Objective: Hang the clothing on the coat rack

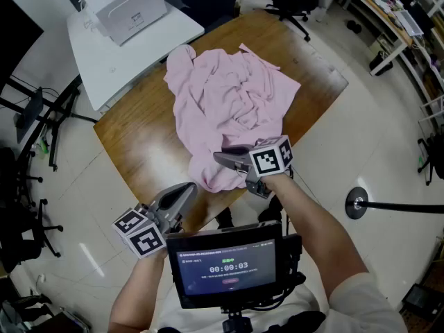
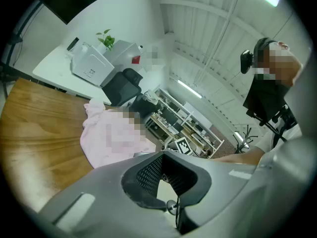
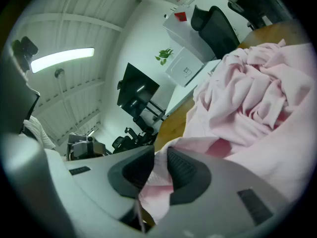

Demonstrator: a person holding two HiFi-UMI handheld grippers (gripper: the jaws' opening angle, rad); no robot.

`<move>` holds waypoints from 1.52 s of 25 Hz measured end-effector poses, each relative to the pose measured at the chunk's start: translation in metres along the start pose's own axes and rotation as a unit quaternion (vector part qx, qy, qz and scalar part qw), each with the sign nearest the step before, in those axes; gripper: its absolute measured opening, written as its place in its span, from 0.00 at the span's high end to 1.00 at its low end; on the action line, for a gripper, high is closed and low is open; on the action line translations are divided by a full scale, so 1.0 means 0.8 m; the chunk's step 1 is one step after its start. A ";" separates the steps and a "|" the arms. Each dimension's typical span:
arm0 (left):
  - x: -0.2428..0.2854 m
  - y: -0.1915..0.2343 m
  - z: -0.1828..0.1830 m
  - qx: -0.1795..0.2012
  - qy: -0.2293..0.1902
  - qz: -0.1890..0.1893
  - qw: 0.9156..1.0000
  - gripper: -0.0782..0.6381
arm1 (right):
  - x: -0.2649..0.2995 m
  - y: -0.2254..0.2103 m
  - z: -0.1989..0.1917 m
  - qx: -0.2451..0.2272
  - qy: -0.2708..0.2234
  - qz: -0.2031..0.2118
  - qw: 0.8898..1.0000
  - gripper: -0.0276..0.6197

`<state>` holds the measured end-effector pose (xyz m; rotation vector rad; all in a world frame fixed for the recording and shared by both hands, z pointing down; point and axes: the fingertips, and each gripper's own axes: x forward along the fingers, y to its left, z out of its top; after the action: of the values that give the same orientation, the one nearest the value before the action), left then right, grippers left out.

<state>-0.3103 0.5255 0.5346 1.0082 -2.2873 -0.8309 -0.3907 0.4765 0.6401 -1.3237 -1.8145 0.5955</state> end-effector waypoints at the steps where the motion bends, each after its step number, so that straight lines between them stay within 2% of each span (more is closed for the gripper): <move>1: -0.002 0.000 0.002 0.002 0.000 -0.001 1.000 0.88 | -0.002 0.012 0.001 -0.005 -0.004 0.008 1.000 0.91; 5: -0.009 0.005 0.010 0.022 0.002 -0.003 1.000 0.88 | -0.007 0.057 -0.007 -0.051 0.004 0.029 0.998 0.94; 7: -0.009 0.009 0.016 0.056 0.014 -0.005 0.998 0.88 | -0.008 0.077 -0.017 -0.086 0.022 0.035 0.995 0.94; 9: -0.005 0.015 0.020 0.123 0.043 -0.009 0.991 0.88 | -0.009 0.097 -0.027 -0.119 0.040 0.043 0.991 0.94; 10: -0.001 0.018 0.020 0.169 0.063 -0.011 0.984 0.88 | -0.011 0.107 -0.032 -0.136 0.049 0.048 0.988 0.94; 11: 0.004 0.021 0.021 0.219 0.086 -0.013 0.972 0.88 | -0.013 0.115 -0.038 -0.153 0.060 0.050 0.985 0.94; 12: 0.010 0.025 0.020 0.271 0.110 -0.016 0.956 0.88 | -0.015 0.122 -0.043 -0.169 0.070 0.052 0.982 0.94; 13: 0.017 0.029 0.020 0.319 0.134 -0.020 0.938 0.82 | -0.018 0.128 -0.048 -0.184 0.080 0.052 0.978 0.94; 16: 0.043 0.041 0.011 0.436 0.203 -0.043 0.875 0.66 | -0.025 0.134 -0.056 -0.213 0.099 0.047 0.971 0.94; 18: 0.060 0.049 -0.004 0.502 0.249 -0.061 0.826 0.57 | -0.031 0.133 -0.057 -0.223 0.102 0.042 0.969 0.94; 22: 0.091 0.049 -0.029 0.617 0.307 -0.101 0.717 0.49 | -0.044 0.138 -0.055 -0.238 0.106 0.034 0.965 0.94; 24: 0.107 0.046 -0.033 0.667 0.318 -0.111 0.664 0.46 | -0.051 0.142 -0.057 -0.255 0.120 0.030 0.959 0.94; 26: 0.122 0.044 -0.032 0.709 0.325 -0.118 0.615 0.44 | -0.058 0.147 -0.062 -0.277 0.140 0.028 0.950 0.94; 29: 0.139 0.041 -0.036 0.747 0.342 -0.139 0.553 0.41 | -0.071 0.152 -0.072 -0.315 0.179 0.020 0.932 0.94; 32: 0.148 0.045 -0.052 0.769 0.371 -0.166 0.493 0.41 | -0.087 0.155 -0.079 -0.346 0.209 0.013 0.915 0.94; 33: 0.150 0.051 -0.058 0.773 0.383 -0.173 0.475 0.41 | -0.091 0.157 -0.079 -0.354 0.214 0.012 0.910 0.94; 34: 0.151 0.058 -0.064 0.775 0.395 -0.177 0.460 0.41 | -0.096 0.161 -0.077 -0.361 0.217 0.011 0.907 0.94; 35: 0.153 0.065 -0.069 0.774 0.406 -0.180 0.451 0.41 | -0.099 0.166 -0.076 -0.366 0.220 0.010 0.904 0.94; 36: 0.155 0.071 -0.072 0.772 0.414 -0.181 0.446 0.42 | -0.104 0.169 -0.074 -0.372 0.223 0.006 0.901 0.94; 38: 0.158 0.077 -0.074 0.767 0.421 -0.181 0.450 0.48 | -0.113 0.170 -0.072 -0.384 0.229 -0.008 0.894 0.94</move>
<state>-0.3765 0.4408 0.6432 1.8628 -1.2792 1.7968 -0.2551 0.4342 0.5418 -1.7557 -1.6933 -0.4944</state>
